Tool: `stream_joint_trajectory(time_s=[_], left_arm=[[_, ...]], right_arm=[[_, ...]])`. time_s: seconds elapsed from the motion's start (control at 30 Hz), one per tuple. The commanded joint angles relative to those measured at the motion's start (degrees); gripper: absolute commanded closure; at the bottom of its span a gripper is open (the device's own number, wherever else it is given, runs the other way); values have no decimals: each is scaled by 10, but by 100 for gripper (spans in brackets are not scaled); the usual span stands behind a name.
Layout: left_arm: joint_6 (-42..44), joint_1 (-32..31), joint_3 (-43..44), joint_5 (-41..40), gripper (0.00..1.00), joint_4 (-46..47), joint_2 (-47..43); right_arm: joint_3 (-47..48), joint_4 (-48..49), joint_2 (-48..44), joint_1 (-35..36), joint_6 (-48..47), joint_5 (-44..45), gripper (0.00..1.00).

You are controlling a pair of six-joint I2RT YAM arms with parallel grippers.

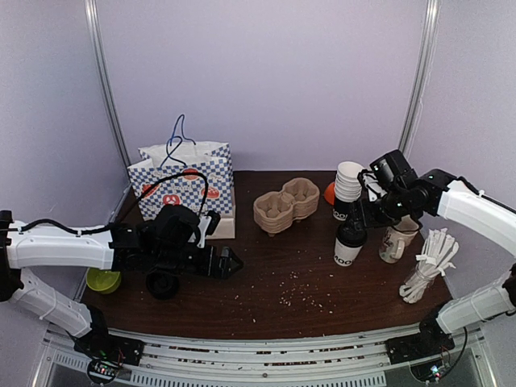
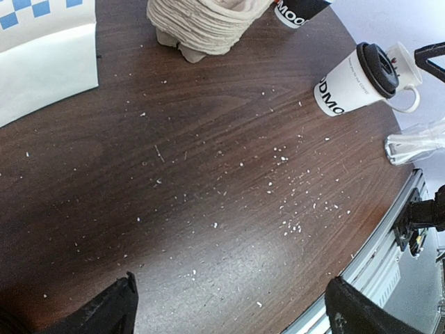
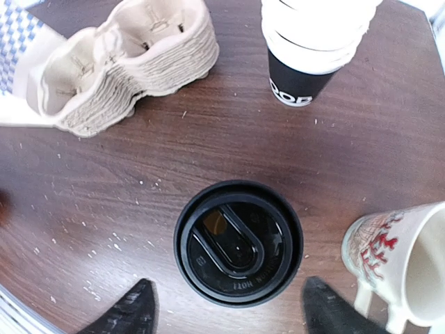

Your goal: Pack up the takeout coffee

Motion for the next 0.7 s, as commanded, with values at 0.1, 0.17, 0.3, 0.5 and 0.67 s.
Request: stream_joint_trajectory(time_s=[0.1,0.17,0.3,0.5,0.67], left_arm=[[3,0,11,-2,4,32,-8],[2,0,8,-2,4,31,-11],[0,-1,3,-4,4,32,-13],[-2,0,0,-7,5,32,-12],[-3,0,-1,-11,5,32,-11]], right_arm=[[-17,38,17,0,19,-15,46],[-29,45,23,0,20,-15,48],[-46,56,35,-1,19,-16,50],[-74,66,42,-3,21,-11,54],[-109,75,45,-3,24,-12,56]])
